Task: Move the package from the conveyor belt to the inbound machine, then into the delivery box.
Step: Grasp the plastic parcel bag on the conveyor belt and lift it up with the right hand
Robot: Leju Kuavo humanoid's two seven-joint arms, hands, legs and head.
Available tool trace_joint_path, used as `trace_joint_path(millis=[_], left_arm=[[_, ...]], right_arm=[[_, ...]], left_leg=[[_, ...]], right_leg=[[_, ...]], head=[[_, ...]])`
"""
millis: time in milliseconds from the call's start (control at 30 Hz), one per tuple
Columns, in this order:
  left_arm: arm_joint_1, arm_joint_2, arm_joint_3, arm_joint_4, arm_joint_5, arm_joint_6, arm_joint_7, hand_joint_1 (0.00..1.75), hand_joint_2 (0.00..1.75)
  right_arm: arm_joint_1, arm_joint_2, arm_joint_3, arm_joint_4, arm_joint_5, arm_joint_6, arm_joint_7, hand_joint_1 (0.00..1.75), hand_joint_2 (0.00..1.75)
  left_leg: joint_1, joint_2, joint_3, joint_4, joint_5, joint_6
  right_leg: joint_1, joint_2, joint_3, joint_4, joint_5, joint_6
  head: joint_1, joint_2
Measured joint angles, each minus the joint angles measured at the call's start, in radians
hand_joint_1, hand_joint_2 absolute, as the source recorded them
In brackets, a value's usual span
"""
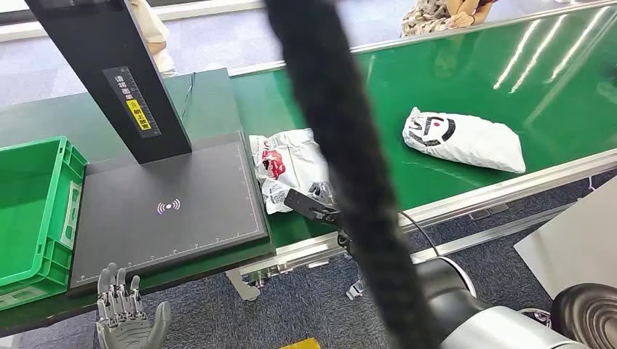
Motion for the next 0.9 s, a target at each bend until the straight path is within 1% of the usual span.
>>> trace_joint_path(millis=[267,400,500,733,900], left_arm=[[0.003,-0.002,0.002,-0.007,0.0,0.001,0.0,0.0,1.75],[0.003,-0.003,0.004,-0.007,-0.002,-0.001,0.0,0.0,1.75],[0.002,-0.003,0.004,-0.007,-0.002,-0.006,0.0,0.0,1.75],[0.0,-0.003,0.003,-0.003,-0.002,-0.02,0.0,0.0,1.75],[-0.004,-0.003,-0.002,-0.002,-0.002,-0.028,0.0,0.0,1.75]], right_arm=[[-0.008,0.003,-0.023,-0.001,-0.028,0.0,-0.047,1.75,1.75],[-0.043,0.008,-0.037,-0.007,-0.046,0.003,-0.064,1.75,1.75],[-0.103,0.013,-0.049,-0.014,-0.053,0.009,-0.057,1.75,1.75],[-0.298,0.026,-0.053,-0.03,-0.042,0.042,-0.001,1.75,1.75],[-0.384,0.045,-0.053,-0.039,-0.03,0.047,0.014,1.75,1.75]], left_leg=[[0.0,0.0,0.0,0.0,0.0,0.0],[0.0,0.0,0.0,0.0,0.0,0.0],[0.0,0.0,0.0,0.0,0.0,0.0],[0.0,0.001,0.0,0.0,0.001,0.0],[0.0,0.001,0.0,0.0,0.001,0.0]], right_leg=[[0.0,0.0,0.0,0.0,0.0,0.0],[0.0,0.0,0.0,0.0,0.0,0.0],[0.0,0.0,0.0,0.0,0.0,0.0],[0.0,0.0,0.0,0.0,0.001,0.0],[0.0,0.0,-0.001,0.0,0.001,0.0]], head=[[0.0,0.0],[0.0,0.0],[0.0,0.0],[0.0,0.0],[0.0,0.0]])
